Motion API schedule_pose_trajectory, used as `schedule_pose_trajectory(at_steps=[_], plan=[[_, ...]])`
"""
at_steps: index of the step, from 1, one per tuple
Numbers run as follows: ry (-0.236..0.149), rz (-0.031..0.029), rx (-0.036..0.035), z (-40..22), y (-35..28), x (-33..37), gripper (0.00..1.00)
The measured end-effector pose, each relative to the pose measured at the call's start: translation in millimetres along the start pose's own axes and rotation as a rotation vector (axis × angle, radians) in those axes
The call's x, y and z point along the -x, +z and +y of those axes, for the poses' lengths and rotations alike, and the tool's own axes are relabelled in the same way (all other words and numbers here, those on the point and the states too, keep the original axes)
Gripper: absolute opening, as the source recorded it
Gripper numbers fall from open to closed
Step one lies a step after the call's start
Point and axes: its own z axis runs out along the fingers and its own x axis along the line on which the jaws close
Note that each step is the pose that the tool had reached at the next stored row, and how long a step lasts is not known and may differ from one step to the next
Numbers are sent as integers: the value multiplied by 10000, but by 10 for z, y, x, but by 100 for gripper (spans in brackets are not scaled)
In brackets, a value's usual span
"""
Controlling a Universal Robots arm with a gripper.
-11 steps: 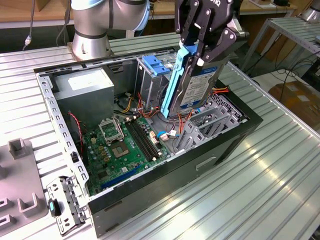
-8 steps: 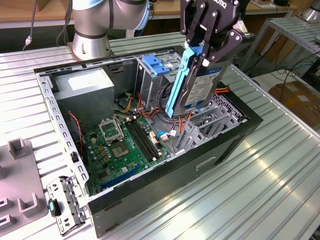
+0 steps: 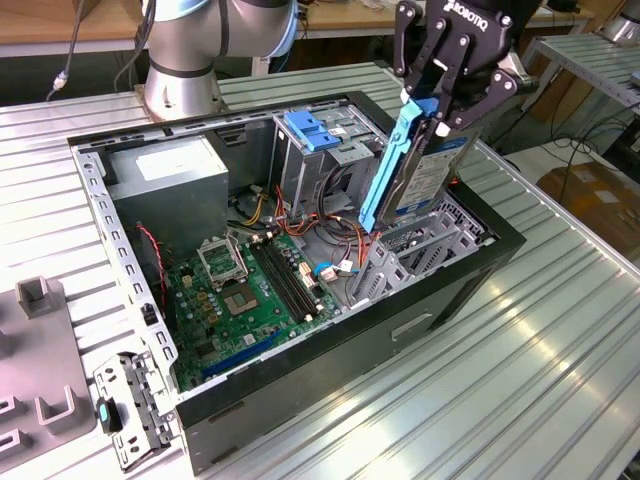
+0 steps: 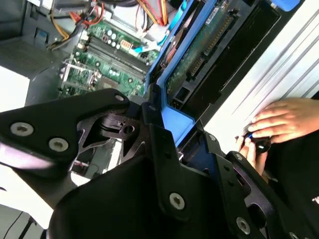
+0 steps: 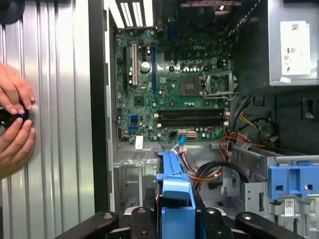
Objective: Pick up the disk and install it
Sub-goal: 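Insert the disk into the insertion slot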
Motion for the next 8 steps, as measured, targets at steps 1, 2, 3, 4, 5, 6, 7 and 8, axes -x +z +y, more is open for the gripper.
schedule_pose_trajectory(at_steps=[1, 2, 3, 4, 5, 6, 7, 8], plan=[[0, -1, 0, -39, 13, -17, 37], [0, -2, 0, -65, 22, -40, 37], [0, -2, 0, -83, 30, -58, 37], [-2, 1, 1, -100, 45, -75, 37], [-15, 11, 1, -115, 65, -91, 37], [-23, 13, 1, -138, 78, -100, 37], [-24, 13, 1, -150, 82, -102, 37], [-24, 15, 1, -161, 85, -103, 37]])
